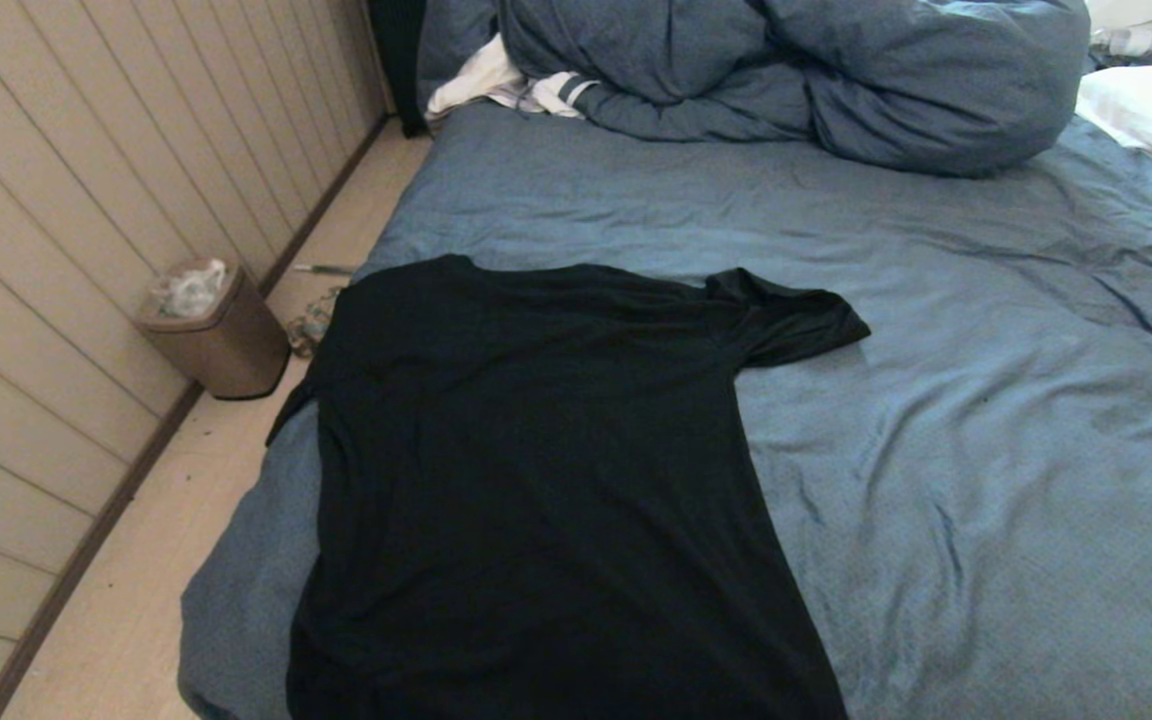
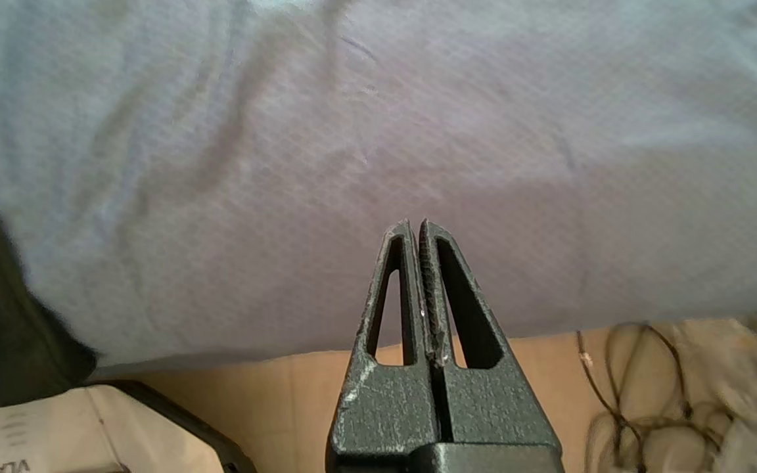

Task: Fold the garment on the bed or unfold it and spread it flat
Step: Fold the black T-shirt

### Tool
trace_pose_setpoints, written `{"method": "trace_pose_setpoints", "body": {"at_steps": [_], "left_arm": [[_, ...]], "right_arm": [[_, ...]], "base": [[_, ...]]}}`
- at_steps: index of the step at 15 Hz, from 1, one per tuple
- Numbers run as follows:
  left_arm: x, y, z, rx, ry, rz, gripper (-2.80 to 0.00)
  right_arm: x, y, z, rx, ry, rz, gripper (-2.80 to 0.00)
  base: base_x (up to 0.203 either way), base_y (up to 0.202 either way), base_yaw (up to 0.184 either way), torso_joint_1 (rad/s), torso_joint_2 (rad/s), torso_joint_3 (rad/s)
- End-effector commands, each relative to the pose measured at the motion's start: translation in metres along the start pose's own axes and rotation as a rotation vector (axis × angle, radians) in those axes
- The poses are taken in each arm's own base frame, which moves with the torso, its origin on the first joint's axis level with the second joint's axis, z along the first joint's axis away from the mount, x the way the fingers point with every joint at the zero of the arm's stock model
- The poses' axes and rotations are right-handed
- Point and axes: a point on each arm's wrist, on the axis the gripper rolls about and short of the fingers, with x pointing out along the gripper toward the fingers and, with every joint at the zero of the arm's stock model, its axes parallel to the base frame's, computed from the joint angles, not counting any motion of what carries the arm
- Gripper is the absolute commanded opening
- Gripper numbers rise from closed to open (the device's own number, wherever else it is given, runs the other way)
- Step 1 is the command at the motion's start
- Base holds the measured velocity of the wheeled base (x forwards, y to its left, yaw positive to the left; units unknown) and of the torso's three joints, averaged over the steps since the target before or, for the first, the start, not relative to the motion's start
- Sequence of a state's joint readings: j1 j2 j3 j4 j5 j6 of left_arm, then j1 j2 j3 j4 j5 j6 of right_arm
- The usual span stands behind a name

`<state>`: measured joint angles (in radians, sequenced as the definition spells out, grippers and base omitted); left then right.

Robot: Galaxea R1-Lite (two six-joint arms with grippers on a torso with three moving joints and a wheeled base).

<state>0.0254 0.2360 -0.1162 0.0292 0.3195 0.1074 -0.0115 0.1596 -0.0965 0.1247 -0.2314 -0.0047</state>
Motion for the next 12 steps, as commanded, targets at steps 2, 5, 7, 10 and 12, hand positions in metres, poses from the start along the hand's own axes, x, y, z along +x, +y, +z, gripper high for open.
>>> {"method": "trace_pose_setpoints", "body": {"at_steps": [2, 5, 7, 10, 12], "left_arm": [[-0.003, -0.004, -0.021, -0.010, -0.105, -0.113, 0.00], [-0.012, -0.007, -0.034, -0.003, -0.199, -0.329, 0.00], [-0.009, -0.009, -0.035, -0.025, -0.221, -0.357, 0.00], [-0.008, -0.008, -0.035, -0.111, -0.224, -0.325, 0.00], [-0.008, -0.008, -0.035, -0.122, -0.223, -0.326, 0.00]], "right_arm": [[-0.009, 0.002, -0.011, -0.029, -0.137, 0.166, -2.80], [-0.005, 0.005, -0.020, -0.092, -0.138, 0.262, -2.80], [-0.005, 0.004, -0.020, -0.040, -0.135, 0.247, -2.80], [-0.004, 0.004, -0.020, -0.033, -0.149, 0.243, -2.80], [-0.004, 0.004, -0.020, -0.038, -0.154, 0.244, -2.80]], "base": [[0.000, 0.000, 0.000, 0.000, 0.00, 0.000], [0.000, 0.000, 0.000, 0.000, 0.00, 0.000], [0.000, 0.000, 0.000, 0.000, 0.00, 0.000], [0.000, 0.000, 0.000, 0.000, 0.00, 0.000], [0.000, 0.000, 0.000, 0.000, 0.00, 0.000]]}}
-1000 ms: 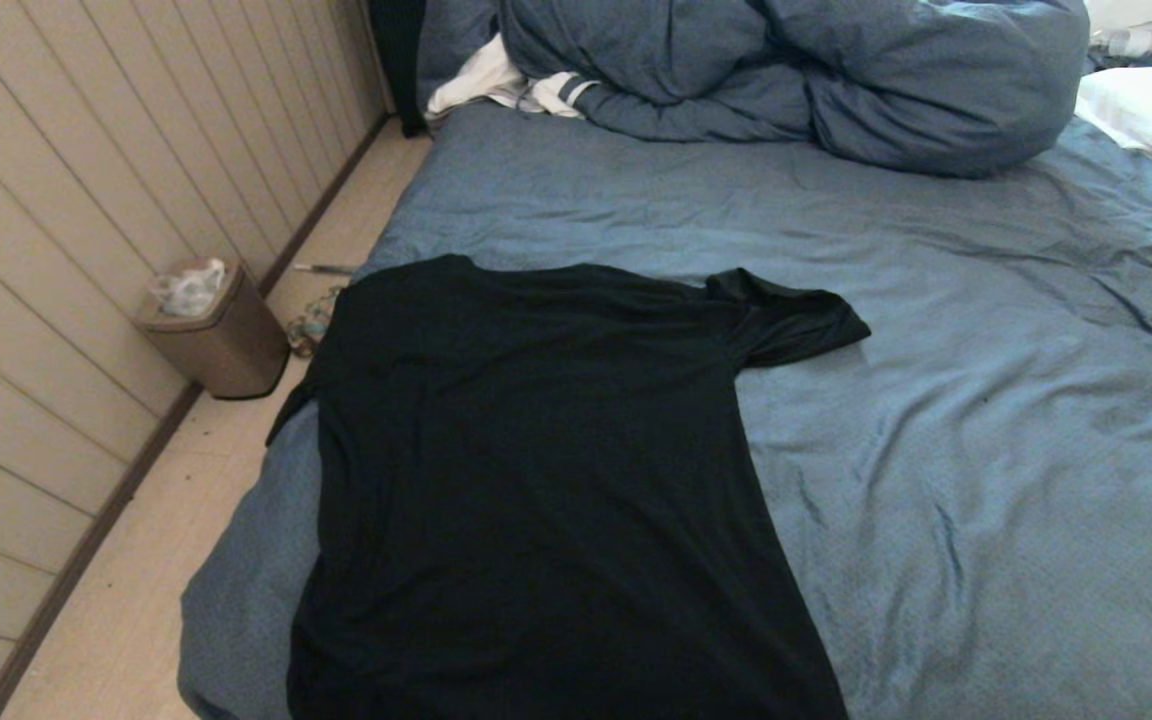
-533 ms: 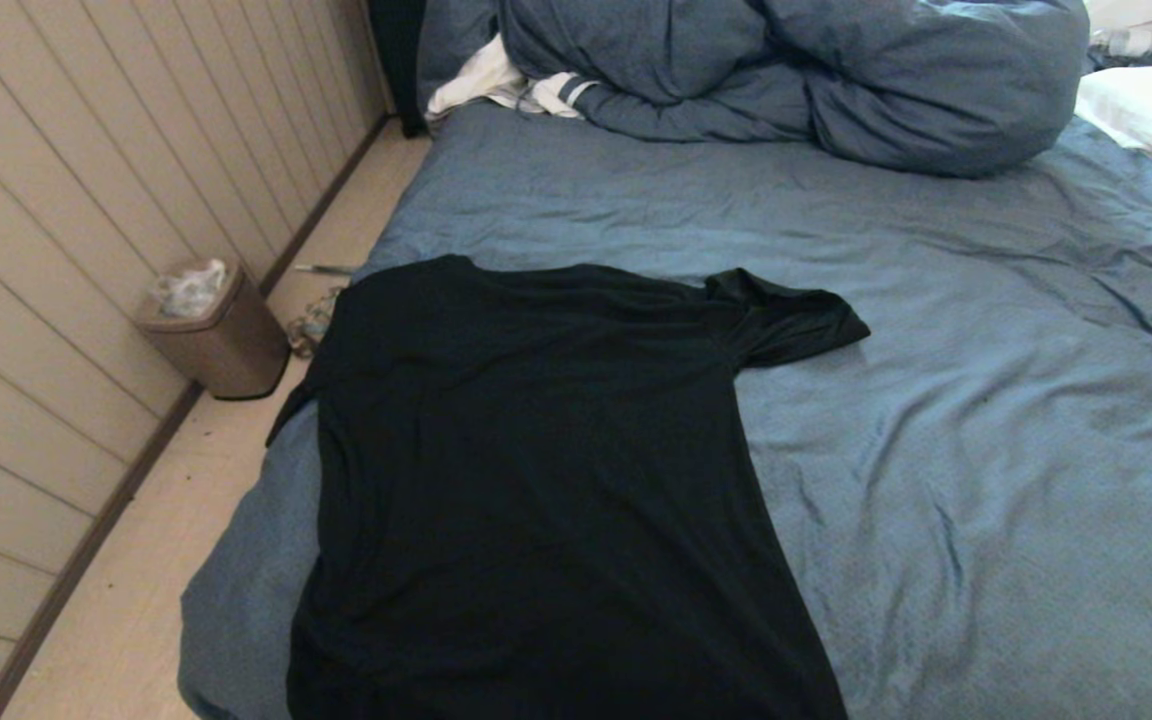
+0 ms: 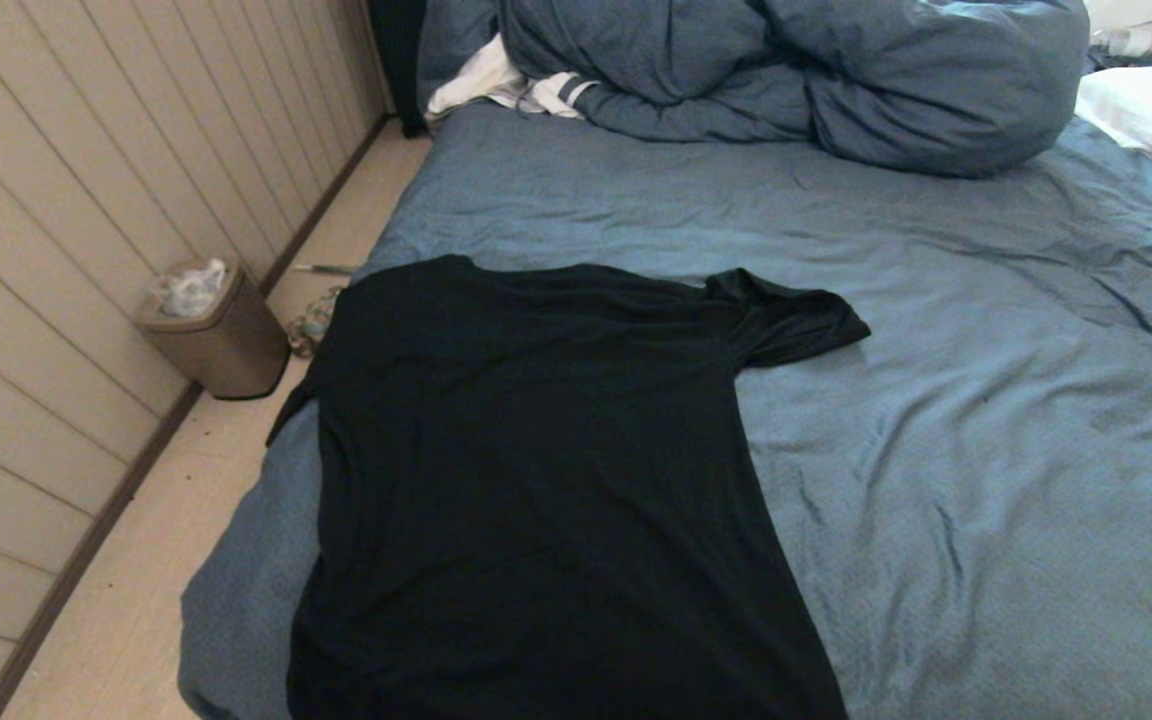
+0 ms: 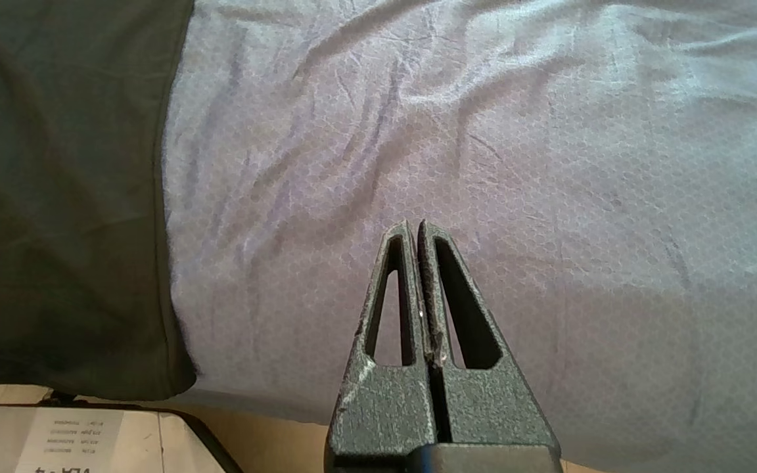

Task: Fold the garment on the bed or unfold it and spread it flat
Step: Fold the black T-shirt

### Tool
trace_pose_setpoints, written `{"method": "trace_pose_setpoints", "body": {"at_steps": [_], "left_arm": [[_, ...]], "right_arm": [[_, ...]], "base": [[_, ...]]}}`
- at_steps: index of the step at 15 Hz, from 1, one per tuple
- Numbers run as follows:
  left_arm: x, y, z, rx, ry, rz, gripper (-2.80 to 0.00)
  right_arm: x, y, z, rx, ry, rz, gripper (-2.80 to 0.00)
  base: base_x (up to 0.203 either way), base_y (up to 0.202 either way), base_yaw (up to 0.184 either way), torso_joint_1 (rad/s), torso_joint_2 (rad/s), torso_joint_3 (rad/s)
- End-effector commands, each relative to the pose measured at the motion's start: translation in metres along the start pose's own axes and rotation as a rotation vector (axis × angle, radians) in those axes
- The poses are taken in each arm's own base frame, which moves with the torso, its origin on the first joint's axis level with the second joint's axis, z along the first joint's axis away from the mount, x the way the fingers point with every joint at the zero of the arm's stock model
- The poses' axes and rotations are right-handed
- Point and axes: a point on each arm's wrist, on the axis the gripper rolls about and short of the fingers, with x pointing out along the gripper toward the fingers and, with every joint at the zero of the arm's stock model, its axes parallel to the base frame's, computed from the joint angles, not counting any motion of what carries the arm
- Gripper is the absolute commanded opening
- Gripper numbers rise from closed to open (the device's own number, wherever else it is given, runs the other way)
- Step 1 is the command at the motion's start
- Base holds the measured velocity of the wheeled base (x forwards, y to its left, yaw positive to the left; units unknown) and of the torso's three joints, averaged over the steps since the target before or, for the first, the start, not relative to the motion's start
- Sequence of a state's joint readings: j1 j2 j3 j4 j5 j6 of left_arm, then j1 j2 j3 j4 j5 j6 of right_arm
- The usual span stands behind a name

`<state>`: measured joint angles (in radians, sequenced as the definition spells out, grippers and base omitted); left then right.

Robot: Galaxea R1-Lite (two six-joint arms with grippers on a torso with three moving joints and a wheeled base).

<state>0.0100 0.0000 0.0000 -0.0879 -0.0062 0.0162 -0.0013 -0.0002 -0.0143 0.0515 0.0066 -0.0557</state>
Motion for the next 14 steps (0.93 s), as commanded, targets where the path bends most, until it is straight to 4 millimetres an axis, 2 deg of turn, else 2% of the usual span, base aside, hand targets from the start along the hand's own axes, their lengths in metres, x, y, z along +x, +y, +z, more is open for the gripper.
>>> {"method": "trace_pose_setpoints", "body": {"at_steps": [1, 14], "left_arm": [[0.0018, -0.0002, -0.0095, 0.006, 0.036, -0.001, 0.00], [0.0017, -0.0002, -0.0096, 0.002, 0.032, -0.002, 0.00]], "right_arm": [[0.0000, 0.0001, 0.0001, 0.009, 0.001, 0.002, -2.80], [0.0002, 0.0001, -0.0001, 0.011, 0.003, 0.001, -2.80]], "base": [[0.000, 0.000, 0.000, 0.000, 0.00, 0.000], [0.000, 0.000, 0.000, 0.000, 0.00, 0.000]]}}
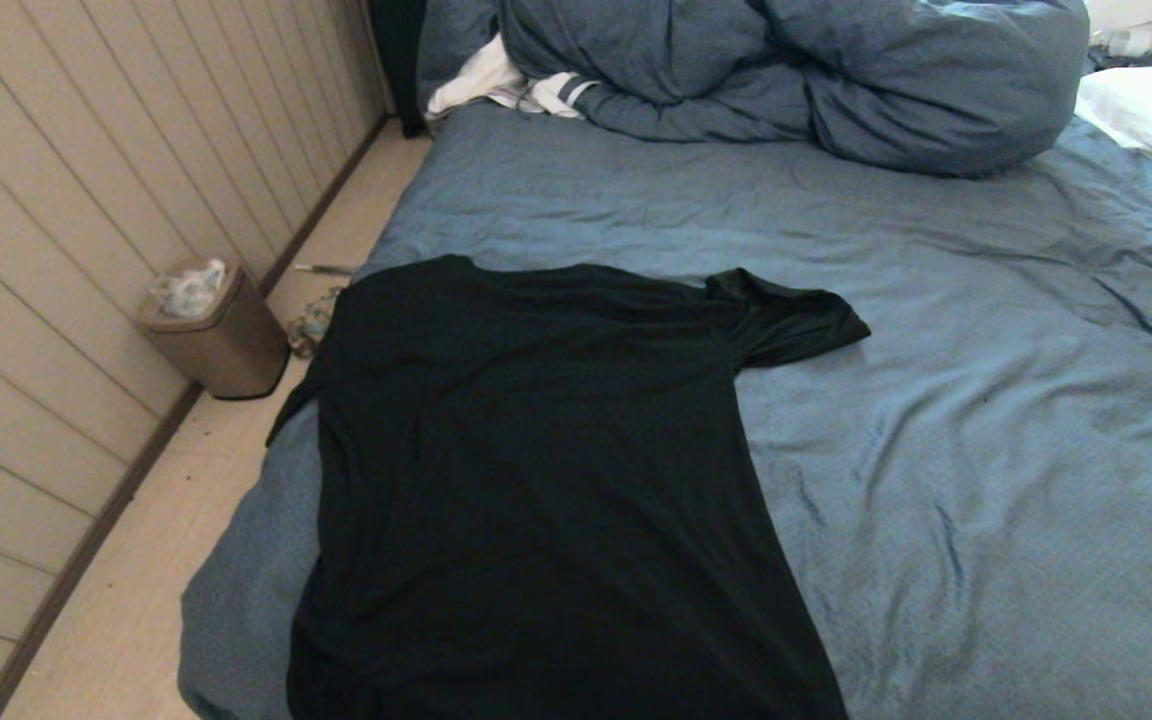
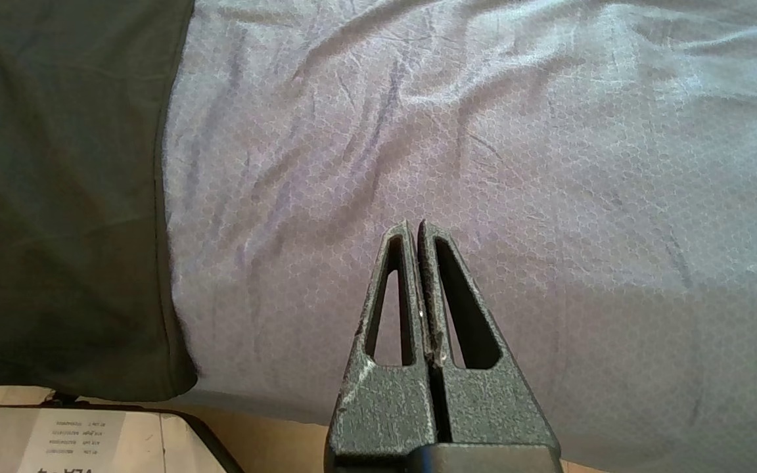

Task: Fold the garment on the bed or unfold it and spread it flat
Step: Fold the black T-shirt

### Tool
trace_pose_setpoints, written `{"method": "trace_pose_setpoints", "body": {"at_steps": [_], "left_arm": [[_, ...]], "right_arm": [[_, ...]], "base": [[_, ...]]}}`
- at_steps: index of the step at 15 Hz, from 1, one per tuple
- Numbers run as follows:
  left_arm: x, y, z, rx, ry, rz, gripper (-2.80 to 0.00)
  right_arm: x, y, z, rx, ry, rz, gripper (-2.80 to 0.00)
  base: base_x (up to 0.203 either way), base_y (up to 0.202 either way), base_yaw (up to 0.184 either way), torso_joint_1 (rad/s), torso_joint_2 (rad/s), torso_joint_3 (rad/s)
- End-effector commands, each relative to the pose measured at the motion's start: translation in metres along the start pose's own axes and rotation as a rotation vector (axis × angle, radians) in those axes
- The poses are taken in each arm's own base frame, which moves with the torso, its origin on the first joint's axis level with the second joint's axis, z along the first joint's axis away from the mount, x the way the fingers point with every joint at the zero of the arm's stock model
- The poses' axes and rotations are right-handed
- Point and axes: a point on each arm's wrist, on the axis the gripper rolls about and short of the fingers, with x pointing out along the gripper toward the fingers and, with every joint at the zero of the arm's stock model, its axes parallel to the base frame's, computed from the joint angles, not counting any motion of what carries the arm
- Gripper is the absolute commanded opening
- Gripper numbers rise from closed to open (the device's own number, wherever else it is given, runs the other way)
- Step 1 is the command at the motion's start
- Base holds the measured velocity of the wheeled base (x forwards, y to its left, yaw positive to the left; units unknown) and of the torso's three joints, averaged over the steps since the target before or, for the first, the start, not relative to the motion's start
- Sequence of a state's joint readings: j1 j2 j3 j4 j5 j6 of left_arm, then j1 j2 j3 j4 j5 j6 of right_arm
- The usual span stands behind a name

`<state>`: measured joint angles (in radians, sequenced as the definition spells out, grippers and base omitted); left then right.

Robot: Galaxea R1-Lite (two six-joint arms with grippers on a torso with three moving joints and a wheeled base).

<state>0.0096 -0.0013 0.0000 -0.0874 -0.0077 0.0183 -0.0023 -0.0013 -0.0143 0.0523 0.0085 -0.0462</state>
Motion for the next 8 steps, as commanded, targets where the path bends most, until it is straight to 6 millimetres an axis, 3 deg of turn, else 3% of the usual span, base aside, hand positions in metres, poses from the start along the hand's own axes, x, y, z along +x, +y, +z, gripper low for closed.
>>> {"method": "trace_pose_setpoints", "body": {"at_steps": [1, 8], "left_arm": [[0.0018, -0.0002, -0.0096, 0.000, 0.033, -0.001, 0.00], [0.0018, -0.0002, -0.0096, 0.001, 0.034, 0.001, 0.00]], "right_arm": [[0.0001, 0.0000, 0.0004, 0.002, 0.001, 0.002, -2.80], [0.0001, -0.0001, 0.0003, 0.005, 0.003, 0.000, -2.80]], "base": [[0.000, 0.000, 0.000, 0.000, 0.00, 0.000], [0.000, 0.000, 0.000, 0.000, 0.00, 0.000]]}}
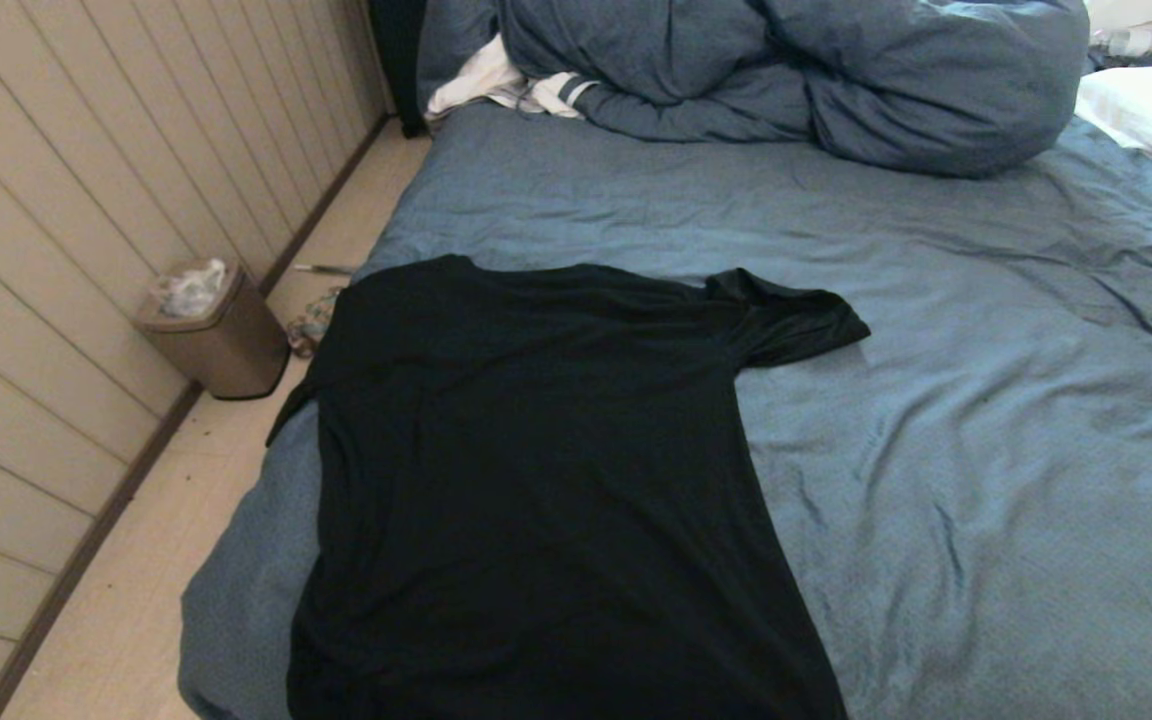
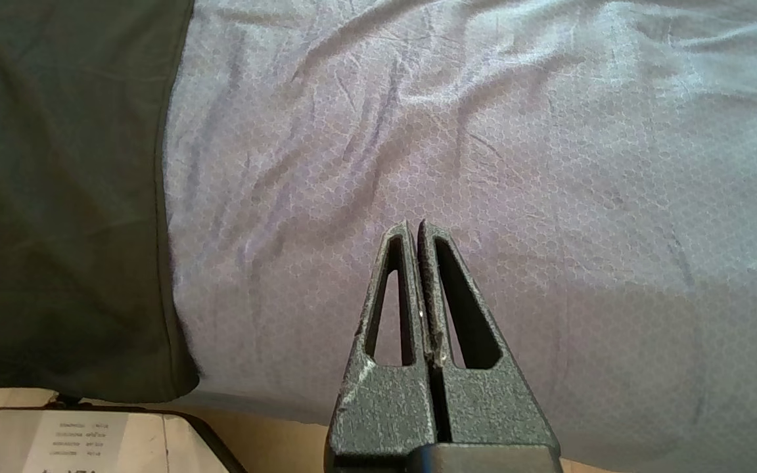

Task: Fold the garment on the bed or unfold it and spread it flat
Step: Fold the black T-shirt

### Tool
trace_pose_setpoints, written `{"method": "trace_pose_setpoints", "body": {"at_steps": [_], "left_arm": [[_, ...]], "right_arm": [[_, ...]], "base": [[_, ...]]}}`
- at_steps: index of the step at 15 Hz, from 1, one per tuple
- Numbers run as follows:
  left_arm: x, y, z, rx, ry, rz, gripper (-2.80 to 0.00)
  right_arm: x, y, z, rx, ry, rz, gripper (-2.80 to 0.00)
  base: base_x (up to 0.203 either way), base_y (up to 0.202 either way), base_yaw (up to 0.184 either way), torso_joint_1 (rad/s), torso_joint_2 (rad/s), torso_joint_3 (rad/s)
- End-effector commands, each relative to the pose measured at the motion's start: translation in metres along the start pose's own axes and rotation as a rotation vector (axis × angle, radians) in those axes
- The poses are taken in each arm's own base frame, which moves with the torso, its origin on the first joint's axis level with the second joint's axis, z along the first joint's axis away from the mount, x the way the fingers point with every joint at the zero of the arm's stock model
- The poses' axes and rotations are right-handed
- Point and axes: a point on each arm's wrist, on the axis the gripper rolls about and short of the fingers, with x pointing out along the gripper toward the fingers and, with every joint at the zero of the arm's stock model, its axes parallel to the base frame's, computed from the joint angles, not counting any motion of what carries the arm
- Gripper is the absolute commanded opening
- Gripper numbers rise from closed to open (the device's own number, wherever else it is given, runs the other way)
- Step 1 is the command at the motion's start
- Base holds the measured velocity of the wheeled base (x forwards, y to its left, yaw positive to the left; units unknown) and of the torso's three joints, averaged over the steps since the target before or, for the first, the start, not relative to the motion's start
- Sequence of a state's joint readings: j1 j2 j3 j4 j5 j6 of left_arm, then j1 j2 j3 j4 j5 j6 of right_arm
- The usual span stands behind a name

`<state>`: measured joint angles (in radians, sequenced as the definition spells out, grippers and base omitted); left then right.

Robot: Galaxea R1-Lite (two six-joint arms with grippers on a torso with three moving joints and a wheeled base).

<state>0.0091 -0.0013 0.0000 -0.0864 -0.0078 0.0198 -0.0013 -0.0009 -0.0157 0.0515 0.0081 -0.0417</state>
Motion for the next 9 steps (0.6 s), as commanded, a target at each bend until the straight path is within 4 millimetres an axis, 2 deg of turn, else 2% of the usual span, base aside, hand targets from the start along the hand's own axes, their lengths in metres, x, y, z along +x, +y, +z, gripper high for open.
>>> {"method": "trace_pose_setpoints", "body": {"at_steps": [1, 9], "left_arm": [[0.0018, -0.0002, -0.0093, 0.007, 0.031, 0.000, 0.00], [0.0017, -0.0002, -0.0092, 0.005, 0.028, 0.000, 0.00]], "right_arm": [[0.0002, 0.0000, -0.0001, 0.000, 0.003, 0.001, -2.80], [0.0003, 0.0001, -0.0005, 0.000, 0.005, 0.001, -2.80]], "base": [[0.000, 0.000, 0.000, 0.000, 0.00, 0.000], [0.000, 0.000, 0.000, 0.000, 0.00, 0.000]]}}
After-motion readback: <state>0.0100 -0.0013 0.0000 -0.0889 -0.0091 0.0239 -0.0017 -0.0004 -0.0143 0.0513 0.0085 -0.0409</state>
